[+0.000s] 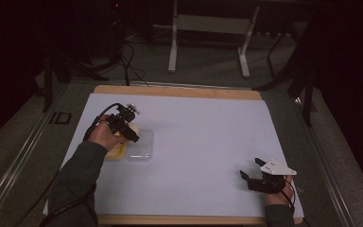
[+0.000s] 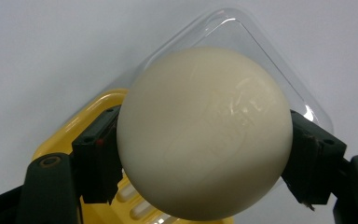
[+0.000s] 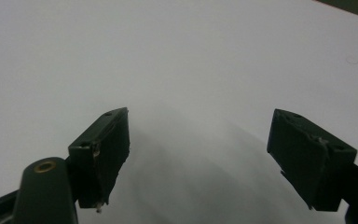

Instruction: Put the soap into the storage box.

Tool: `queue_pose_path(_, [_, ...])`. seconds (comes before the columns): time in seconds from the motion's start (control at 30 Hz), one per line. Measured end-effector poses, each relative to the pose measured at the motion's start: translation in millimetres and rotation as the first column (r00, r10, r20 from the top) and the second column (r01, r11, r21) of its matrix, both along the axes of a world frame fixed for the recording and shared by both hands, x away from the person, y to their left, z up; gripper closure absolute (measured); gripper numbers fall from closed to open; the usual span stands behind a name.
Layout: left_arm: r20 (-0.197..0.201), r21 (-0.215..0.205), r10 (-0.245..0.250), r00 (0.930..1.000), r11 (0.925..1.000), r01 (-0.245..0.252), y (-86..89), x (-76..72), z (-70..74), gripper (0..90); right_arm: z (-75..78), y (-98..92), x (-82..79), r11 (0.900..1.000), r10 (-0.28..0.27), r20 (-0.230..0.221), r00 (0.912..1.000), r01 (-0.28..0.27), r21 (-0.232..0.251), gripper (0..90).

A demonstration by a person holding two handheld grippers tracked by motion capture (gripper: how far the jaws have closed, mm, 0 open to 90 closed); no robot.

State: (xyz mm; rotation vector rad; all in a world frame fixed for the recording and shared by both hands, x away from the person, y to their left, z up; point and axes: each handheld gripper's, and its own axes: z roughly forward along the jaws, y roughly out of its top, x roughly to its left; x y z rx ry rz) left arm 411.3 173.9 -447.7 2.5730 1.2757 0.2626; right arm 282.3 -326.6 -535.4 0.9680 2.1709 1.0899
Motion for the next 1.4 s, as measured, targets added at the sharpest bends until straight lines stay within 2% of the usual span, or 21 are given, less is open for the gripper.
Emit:
queue_pose_path(0.4, [-0.007,0.001,0.018,0.9998,0.9998,-0.018,12.6,-2.8,-1.7,24.9,0.0,0.1,-0.1,1.0,-0.001,0.0,1.0,0.001,0.0,20.8])
queue_pose_path(0.5, [-0.012,0.015,0.02,0.9997,0.9997,-0.02,15.4,-2.6,-2.0,24.9,-0.1,0.0,0.1,1.0,0.0,0.0,1.0,0.0,-0.001,20.8])
queue_pose_path(0.67, [-0.012,0.03,0.02,0.9997,0.9994,-0.019,17.4,-2.8,-1.3,24.9,0.0,0.1,0.0,1.0,0.0,0.0,1.0,0.0,0.0,20.8])
queue_pose_path(1.4, [-0.025,0.043,0.022,0.9994,0.9989,-0.02,24.6,-2.8,-4.3,24.9,-0.2,0.9,-0.1,1.0,-0.001,0.001,1.0,0.001,-0.008,21.2])
